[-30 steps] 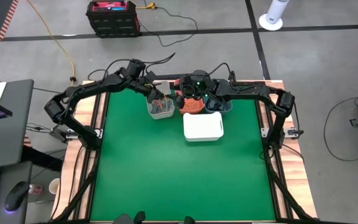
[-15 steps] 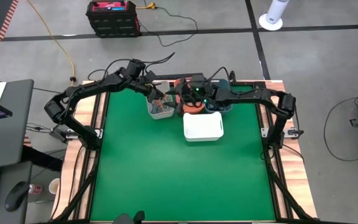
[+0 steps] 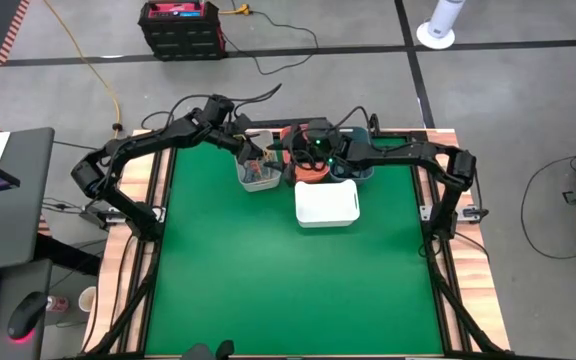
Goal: Sort rubber bands into baskets
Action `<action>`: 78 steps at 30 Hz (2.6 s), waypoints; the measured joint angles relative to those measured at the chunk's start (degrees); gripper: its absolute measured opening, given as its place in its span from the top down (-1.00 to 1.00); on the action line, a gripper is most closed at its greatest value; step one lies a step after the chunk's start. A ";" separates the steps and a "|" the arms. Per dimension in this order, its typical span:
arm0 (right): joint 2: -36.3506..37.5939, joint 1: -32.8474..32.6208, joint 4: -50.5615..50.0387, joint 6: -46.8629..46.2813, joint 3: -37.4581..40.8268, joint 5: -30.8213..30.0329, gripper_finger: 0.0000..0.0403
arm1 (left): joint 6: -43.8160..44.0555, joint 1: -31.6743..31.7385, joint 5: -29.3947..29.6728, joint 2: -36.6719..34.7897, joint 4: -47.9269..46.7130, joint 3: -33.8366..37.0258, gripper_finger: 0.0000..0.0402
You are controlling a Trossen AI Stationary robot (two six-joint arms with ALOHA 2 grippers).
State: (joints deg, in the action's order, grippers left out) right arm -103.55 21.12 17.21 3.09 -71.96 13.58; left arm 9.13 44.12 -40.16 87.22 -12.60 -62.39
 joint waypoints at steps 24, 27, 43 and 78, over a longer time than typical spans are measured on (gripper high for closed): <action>-0.02 -0.92 -2.99 4.90 0.04 -7.96 0.39 | 3.73 -0.44 -0.62 0.00 4.26 0.00 1.00; -0.02 -0.83 -3.04 4.21 0.04 -7.96 0.69 | 3.67 -0.44 -0.61 0.00 4.26 0.00 1.00; -0.04 0.35 -3.28 2.45 0.04 -7.89 0.65 | 3.56 -0.44 -0.63 0.00 4.00 0.00 1.00; -0.07 0.42 1.30 3.00 0.04 -8.01 0.92 | 1.98 -0.44 1.86 -0.04 1.89 0.00 0.97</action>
State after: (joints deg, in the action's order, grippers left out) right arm -103.61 21.55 18.51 6.10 -71.92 5.57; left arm 11.10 43.68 -38.30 87.18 -10.71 -62.39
